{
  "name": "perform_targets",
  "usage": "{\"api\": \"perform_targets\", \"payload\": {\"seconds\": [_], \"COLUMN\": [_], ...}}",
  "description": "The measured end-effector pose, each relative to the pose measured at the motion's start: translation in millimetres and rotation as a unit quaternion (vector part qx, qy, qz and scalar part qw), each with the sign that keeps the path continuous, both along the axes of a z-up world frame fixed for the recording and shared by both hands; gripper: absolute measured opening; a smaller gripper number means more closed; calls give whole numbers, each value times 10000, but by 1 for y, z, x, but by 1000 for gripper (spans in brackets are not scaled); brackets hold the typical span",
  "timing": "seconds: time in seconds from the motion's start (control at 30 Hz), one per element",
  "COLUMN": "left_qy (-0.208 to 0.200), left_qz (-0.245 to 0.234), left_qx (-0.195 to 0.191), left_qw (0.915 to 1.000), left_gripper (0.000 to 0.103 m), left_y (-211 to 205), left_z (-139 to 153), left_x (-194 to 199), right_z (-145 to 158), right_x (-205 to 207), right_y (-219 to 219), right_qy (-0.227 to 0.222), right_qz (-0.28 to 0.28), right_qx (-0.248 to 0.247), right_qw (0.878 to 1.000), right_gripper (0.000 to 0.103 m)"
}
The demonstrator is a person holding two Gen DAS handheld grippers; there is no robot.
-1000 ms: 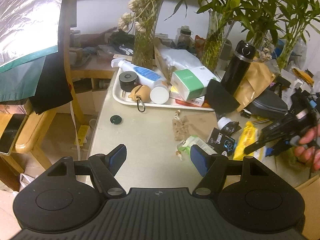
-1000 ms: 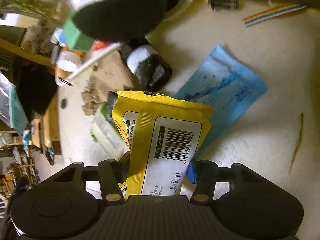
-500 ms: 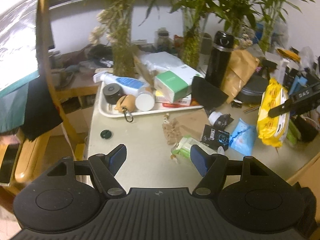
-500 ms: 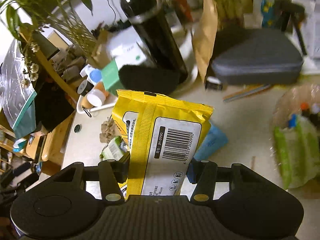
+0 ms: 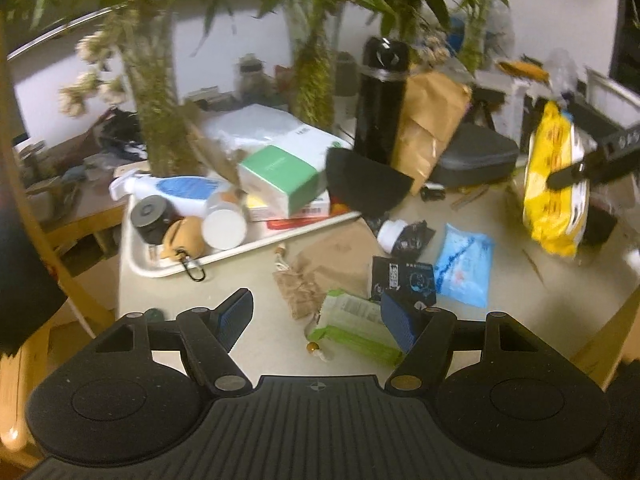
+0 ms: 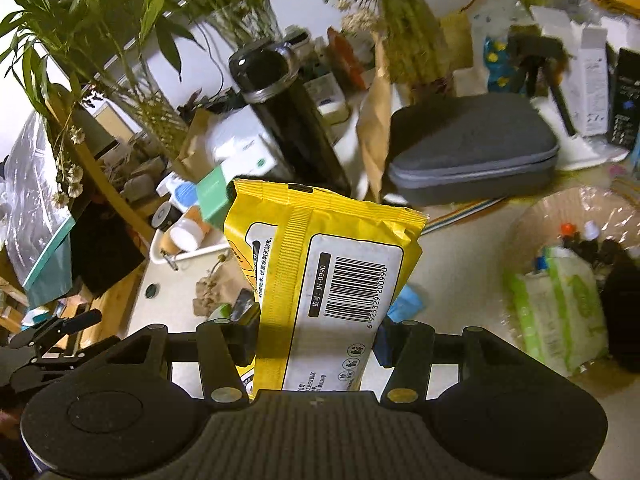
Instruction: Organize soft objects
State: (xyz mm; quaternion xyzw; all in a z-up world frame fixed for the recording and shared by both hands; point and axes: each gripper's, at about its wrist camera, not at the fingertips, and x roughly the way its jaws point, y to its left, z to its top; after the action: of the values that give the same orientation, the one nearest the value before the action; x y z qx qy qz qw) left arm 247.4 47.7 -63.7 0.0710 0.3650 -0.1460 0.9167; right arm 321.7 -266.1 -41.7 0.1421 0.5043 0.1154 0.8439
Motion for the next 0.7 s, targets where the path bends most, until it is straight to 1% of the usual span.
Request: {"api": "perform_targets", "payload": {"seconds": [0.1,0.17,0.2,0.23,0.3,0.37,0.63,0.7], "left_qy": [64,136,173,216,316,436,663,707], "left_qz": [-252,-402,-495,-605,-769,-888,-1437,-1539], "left_qx": [256,383,400,395,374,378,530,629], "left_qw": [9993,9984,9978,9972,9958,9944,9860,9835], "left_gripper": [70,70,72,77,78,78,79,79], "left_y": [-9,-13,-15,-16,-20,-23,-38,-42], "left_z": [-15,-24,-27,-31,-39,-47,-76,-82], "left_x": [8,13,15,18,23,29,42,44], "right_z": [3,3,3,2,2,3,1,0], "right_x": [-4,-6,-8,-8,-8,-8,-4,-4], "right_y": [-7,-11,-13,-14,-17,-19,-22,-21], "right_qy": [-96,-84,-78,-71,-67,-92,-32,-23], "right_qz": [-64,-104,-129,-143,-164,-174,-260,-256], "right_qx": [-44,-55,-52,-47,-55,-49,80,103], "right_qw": [9999,9999,9999,9999,9998,9998,9996,9996], "right_gripper": [56,56,56,56,56,57,57,57]}}
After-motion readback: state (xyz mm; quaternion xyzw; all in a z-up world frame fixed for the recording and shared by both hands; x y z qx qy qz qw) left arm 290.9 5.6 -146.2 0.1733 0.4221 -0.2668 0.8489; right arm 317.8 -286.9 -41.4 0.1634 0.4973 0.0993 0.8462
